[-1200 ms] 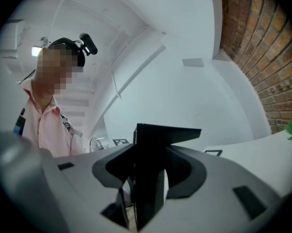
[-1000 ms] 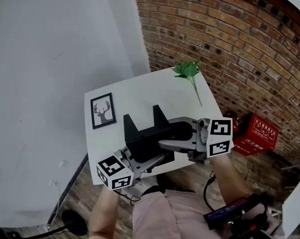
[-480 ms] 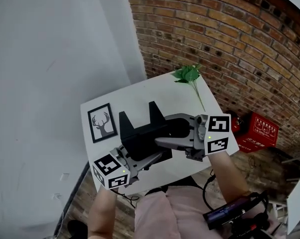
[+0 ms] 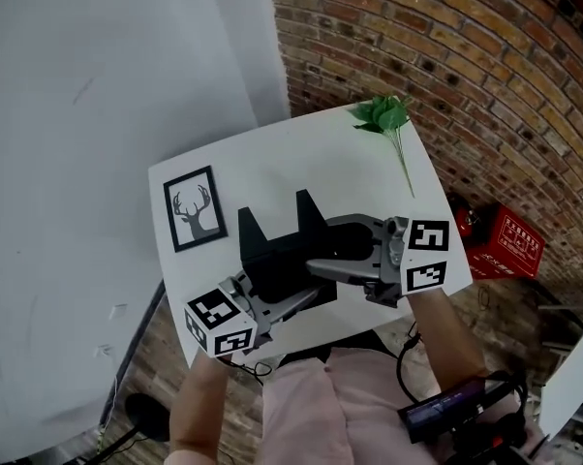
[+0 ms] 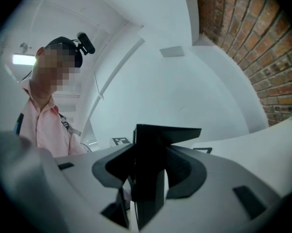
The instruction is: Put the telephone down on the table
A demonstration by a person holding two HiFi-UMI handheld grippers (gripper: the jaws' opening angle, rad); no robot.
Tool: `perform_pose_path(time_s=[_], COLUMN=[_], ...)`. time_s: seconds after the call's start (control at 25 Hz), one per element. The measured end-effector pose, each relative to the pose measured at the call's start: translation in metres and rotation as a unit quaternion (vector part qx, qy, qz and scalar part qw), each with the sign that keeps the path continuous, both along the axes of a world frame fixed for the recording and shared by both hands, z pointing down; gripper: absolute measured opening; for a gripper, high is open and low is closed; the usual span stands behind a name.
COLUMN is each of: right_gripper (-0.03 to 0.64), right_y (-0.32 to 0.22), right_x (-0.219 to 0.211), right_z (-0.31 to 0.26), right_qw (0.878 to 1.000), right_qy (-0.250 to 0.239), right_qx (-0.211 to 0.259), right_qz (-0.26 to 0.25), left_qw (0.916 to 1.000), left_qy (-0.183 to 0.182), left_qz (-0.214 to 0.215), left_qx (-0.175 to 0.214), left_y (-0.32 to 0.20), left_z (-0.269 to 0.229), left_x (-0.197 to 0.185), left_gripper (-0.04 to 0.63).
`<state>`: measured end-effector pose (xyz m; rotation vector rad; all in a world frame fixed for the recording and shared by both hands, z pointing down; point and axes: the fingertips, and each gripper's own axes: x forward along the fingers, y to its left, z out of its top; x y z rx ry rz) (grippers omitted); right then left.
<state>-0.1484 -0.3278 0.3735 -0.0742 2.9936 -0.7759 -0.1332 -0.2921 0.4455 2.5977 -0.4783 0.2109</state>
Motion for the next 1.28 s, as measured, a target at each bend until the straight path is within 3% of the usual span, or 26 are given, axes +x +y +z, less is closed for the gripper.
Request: perform_pose_path(time_s=[0.32,0.72,1.0,1.28], right_gripper=[0.187,0.189,0.189,0.189], right_y=[0.002,0.002,-0.001,-0.009], right_x=[-0.008,-0.005,-0.007,-0.009], right_z=[0.06,0.137,0.161,0.18], right_qw=[0.997,0.985,0.978,0.972], right_qy=[0.016,0.04,0.063,0.063], right_qx=[-0.071,-0.169,-0.199,-0.228], right_qz=[-0.009,-0.01,-0.015,-0.013], left_qw=[0.9973,0.9847,0.9759,0.9685], left_qy=[0.011,0.033,0.064,0.065], left_qz=[-0.007,-0.013,-0.022,-0.026], left_qx=[-0.073,-0.171,-0.207,-0.239], left_y=[0.011,0.022,0.02,0.015], left_z=[0.055,0.122,0.142,0.157], left_x=[-0.005,0.001,0.003,0.002], left_gripper=[0.17,0.17,0.17,0.17])
